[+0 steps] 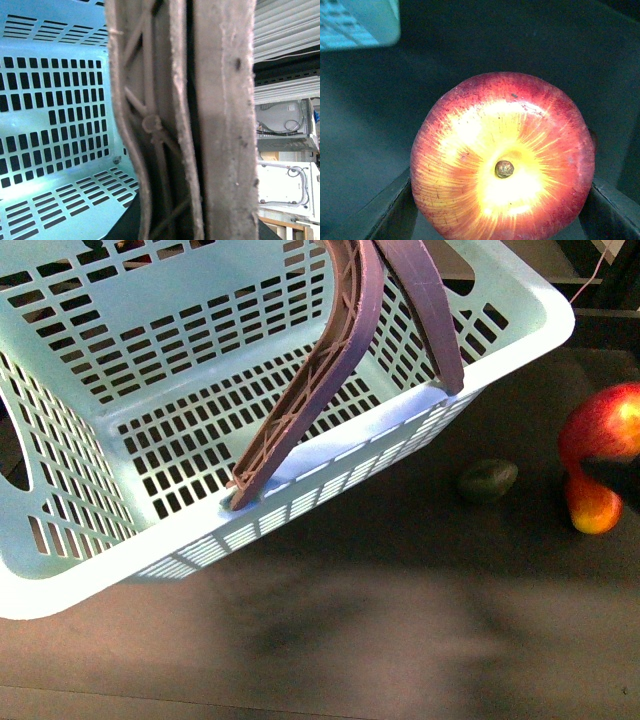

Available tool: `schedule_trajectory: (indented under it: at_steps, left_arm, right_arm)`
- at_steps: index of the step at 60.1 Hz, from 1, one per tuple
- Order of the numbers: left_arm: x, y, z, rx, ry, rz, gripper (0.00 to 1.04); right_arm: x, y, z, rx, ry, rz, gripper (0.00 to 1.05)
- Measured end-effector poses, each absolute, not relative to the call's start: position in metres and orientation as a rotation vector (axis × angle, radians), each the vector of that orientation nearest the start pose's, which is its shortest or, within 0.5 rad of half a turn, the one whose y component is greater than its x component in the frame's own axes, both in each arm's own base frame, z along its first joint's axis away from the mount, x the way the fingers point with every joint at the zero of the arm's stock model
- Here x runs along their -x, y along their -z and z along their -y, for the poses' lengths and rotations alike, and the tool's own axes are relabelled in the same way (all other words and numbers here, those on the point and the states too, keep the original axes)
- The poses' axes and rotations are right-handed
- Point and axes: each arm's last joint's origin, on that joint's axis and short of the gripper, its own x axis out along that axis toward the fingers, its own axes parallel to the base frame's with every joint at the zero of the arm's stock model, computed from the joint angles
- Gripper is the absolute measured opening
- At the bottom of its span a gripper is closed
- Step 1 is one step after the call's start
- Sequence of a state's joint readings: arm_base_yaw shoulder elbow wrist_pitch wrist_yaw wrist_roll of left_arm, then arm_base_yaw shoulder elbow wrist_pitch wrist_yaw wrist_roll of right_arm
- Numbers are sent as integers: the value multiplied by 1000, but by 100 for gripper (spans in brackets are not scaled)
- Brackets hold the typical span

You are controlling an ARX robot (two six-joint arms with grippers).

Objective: Pick apple with right arm and hold basket with left

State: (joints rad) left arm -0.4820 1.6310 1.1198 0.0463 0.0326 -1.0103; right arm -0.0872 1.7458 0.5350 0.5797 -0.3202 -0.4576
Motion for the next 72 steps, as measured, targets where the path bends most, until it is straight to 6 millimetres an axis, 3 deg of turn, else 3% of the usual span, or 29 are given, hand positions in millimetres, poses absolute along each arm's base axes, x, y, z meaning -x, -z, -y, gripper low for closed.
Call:
schedule_trajectory:
  at_steps: [14,23,31,50,55,64,72]
  left_arm:
    - [-323,-256,170,865,228,-667,15]
    - [-323,-256,170,866,228,-667,15]
    - [-323,-256,170,865,228,-667,15]
    - [-323,-256,170,866,228,-667,15]
    - [-323,-256,170,861,228,-666,15]
    - [-323,-256,170,846,229,-660,15]
    - [-323,-256,170,852,231,-664,15]
  right_arm:
    - [-259,-183,-3,190,-434,-299,75]
    - [-247,-220,-28,131,-478,-167,75]
    - [-248,-222,-52,121,-524,-158,75]
    - [-272,-196,-113,120,-534,-248,75]
    - [-275,-190,-120,121,-528,-276,76]
    - [-275,-190,-122,112,-501,-291,97]
    - [-273,-198,-116,101,-470,-281,96]
